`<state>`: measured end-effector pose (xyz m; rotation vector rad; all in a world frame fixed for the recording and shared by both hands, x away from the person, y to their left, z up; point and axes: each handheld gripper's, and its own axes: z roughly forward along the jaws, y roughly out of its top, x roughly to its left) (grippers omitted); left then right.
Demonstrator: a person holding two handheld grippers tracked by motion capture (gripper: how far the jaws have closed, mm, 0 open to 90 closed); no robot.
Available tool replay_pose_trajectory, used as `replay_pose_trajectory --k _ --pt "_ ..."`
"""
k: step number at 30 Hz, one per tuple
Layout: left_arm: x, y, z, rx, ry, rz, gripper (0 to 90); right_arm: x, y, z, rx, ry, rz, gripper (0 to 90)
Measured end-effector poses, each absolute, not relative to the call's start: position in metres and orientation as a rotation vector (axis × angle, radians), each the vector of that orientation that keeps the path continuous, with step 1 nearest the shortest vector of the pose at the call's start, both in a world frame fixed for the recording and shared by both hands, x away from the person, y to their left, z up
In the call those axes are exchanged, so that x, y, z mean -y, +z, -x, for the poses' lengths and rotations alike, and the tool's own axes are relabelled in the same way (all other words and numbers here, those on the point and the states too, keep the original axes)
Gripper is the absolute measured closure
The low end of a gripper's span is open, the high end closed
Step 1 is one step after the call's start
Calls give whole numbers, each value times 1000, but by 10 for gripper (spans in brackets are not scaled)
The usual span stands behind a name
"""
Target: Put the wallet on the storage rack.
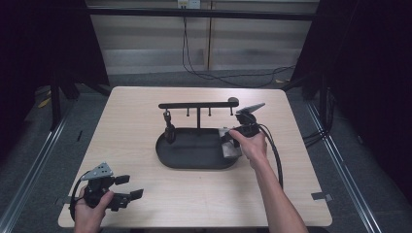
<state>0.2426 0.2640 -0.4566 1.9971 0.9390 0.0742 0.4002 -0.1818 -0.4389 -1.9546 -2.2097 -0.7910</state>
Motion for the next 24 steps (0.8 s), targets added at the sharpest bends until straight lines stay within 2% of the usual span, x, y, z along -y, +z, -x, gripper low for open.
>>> replay_pose_trajectory --k 24 --pt "-264 -457 -243 -935 69 -1997 178 170 -463 -406 2191 -800 1940 344"
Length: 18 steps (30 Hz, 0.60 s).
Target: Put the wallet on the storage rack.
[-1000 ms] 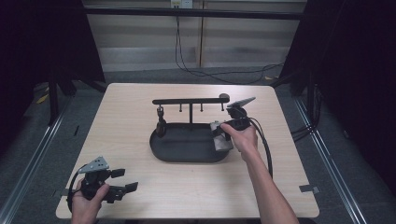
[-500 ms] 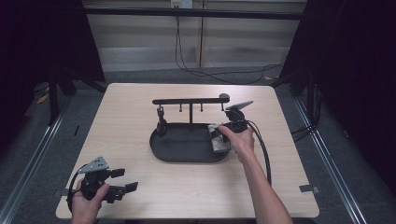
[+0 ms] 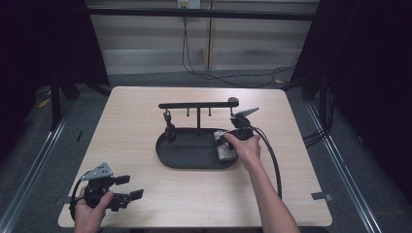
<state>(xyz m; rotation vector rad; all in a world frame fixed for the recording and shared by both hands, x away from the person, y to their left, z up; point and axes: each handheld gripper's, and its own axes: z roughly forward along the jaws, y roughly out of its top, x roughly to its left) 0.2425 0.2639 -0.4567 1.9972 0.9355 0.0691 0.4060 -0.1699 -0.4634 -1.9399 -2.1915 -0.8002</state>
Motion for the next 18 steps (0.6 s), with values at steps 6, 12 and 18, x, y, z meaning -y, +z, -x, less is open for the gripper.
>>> replay_pose_trajectory --k 6,12,18 --pt "-264 -457 -243 -937 73 -1996 177 166 -470 -406 2224 -775 1926 332" --pt "-264 -456 -242 -936 74 -1995 178 163 -471 -407 2249 -748 1911 311" --pt "-265 -456 -242 -933 75 -1985 178 163 -470 -405 2242 -777 1927 289"
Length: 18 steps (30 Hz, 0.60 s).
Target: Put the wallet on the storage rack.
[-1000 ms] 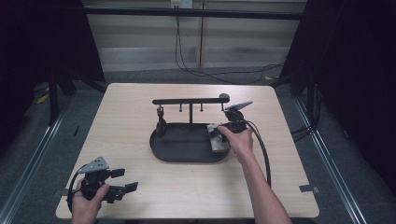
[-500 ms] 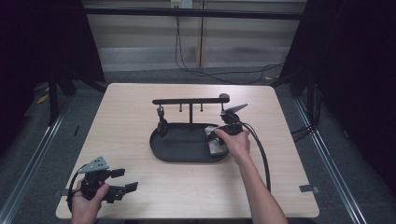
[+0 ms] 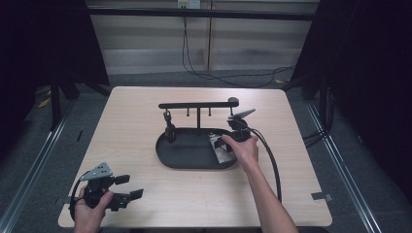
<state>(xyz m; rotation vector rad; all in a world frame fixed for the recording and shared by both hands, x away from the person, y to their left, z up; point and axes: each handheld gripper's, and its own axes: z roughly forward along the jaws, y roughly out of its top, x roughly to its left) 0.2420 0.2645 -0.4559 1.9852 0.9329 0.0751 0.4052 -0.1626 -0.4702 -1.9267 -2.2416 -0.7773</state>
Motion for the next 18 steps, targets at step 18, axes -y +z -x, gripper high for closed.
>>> replay_pose_trajectory --k 18 --pt "-264 -457 -242 -938 81 -1990 178 176 -451 -389 2261 -1009 1890 270"
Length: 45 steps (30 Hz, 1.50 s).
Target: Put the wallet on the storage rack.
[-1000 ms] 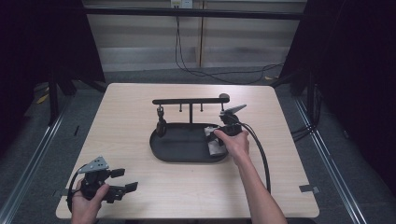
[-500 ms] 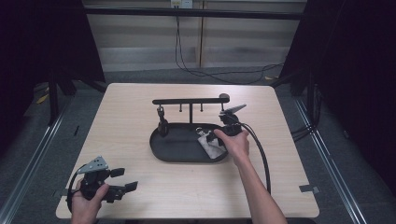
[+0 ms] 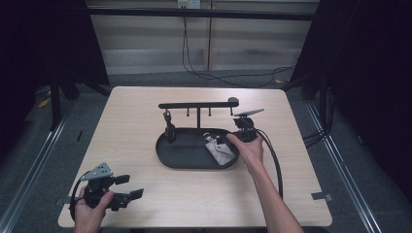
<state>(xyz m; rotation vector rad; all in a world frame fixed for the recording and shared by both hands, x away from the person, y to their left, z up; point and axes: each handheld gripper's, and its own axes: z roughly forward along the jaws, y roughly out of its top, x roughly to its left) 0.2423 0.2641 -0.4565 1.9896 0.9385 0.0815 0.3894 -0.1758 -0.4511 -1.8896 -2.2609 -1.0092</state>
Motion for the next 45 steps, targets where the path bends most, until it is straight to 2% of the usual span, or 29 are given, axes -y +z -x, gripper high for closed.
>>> replay_pose_trajectory --k 32,45 --pt "-265 -457 -243 -965 83 -1981 178 221 -423 -328 2407 -1248 1844 250" --pt "-265 -458 -243 -969 79 -1984 178 235 -435 -280 2493 -1252 1867 248"
